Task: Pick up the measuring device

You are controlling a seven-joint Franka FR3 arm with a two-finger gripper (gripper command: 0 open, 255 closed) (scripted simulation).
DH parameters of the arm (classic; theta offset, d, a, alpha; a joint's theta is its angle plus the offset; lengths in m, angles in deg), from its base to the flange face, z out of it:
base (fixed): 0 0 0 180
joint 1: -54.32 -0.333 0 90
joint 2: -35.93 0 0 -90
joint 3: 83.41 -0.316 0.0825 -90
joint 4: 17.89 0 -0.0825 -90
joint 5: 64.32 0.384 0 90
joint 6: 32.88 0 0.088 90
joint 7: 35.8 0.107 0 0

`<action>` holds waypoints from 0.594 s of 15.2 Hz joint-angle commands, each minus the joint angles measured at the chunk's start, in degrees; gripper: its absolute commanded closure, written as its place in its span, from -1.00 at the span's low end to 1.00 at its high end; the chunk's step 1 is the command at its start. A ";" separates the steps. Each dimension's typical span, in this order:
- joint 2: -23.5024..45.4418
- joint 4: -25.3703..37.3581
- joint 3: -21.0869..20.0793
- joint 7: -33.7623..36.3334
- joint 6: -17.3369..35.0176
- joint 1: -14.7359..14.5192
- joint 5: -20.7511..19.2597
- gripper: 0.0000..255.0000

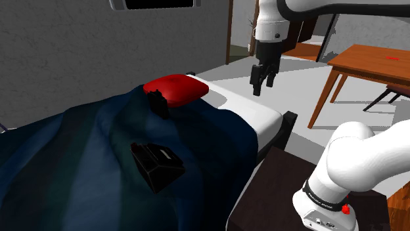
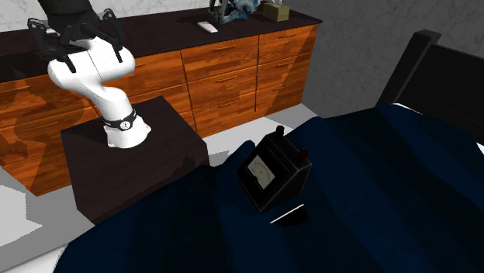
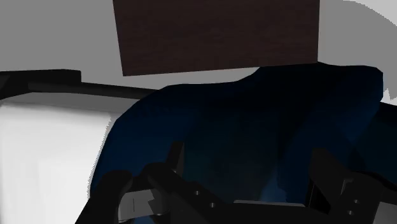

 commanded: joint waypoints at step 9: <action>9.49 0.83 -7.97 9.18 8.68 -2.36 4.78 -1.00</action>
